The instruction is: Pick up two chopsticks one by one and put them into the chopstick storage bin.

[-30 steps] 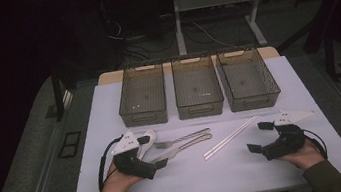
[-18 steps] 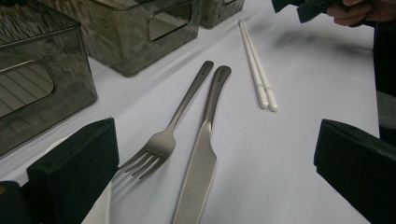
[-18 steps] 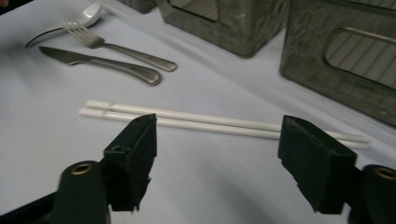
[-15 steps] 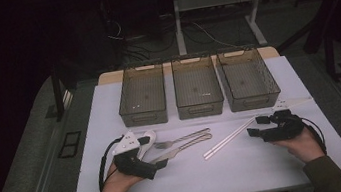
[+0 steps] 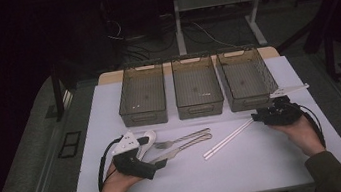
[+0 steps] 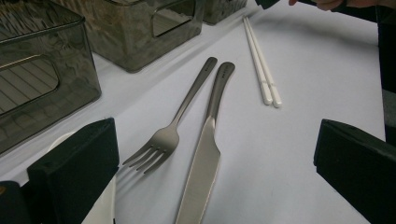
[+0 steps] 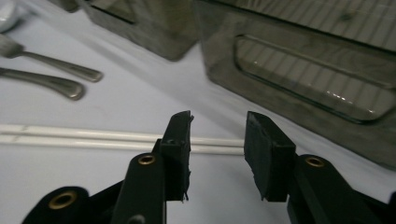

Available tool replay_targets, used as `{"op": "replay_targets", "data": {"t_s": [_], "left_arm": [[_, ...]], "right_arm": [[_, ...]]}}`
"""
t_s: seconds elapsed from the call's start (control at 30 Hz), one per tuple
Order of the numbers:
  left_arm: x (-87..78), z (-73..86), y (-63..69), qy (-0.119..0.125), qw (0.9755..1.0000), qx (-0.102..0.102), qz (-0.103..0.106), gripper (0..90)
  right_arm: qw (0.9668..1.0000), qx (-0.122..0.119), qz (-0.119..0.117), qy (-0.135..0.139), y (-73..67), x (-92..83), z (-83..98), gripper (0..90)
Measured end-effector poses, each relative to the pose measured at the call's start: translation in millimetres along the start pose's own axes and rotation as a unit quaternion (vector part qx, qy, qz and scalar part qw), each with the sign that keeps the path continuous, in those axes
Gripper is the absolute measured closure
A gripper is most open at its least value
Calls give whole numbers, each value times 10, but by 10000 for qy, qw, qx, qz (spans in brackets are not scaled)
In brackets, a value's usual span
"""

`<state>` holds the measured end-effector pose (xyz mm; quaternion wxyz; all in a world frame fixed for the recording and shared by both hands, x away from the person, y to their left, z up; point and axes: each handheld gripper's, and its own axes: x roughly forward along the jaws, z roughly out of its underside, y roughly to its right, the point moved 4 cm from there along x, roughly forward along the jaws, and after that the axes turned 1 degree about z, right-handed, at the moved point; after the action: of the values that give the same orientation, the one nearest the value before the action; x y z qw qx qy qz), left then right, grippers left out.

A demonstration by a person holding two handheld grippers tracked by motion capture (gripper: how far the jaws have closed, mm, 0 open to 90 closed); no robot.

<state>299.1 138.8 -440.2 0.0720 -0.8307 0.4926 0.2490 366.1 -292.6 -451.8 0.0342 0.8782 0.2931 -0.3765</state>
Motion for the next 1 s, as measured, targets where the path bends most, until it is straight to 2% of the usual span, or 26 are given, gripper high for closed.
{"op": "replay_targets", "data": {"t_s": [0.3, 0.5, 1.0], "left_arm": [[-1, 1, -6, 23, 10000, -2, -11, 0], [2, 3, -3, 21, 10000, -5, -6, 0], [8, 11, -3, -28, 10000, 11, 6, 0]], "right_arm": [[9991, 108, 363, -168, 215, 101, -27, 763], [9982, 109, 496, -308, 271, 182, -27, 808], [9975, 198, 484, -466, 296, 285, -29, 828]]}}
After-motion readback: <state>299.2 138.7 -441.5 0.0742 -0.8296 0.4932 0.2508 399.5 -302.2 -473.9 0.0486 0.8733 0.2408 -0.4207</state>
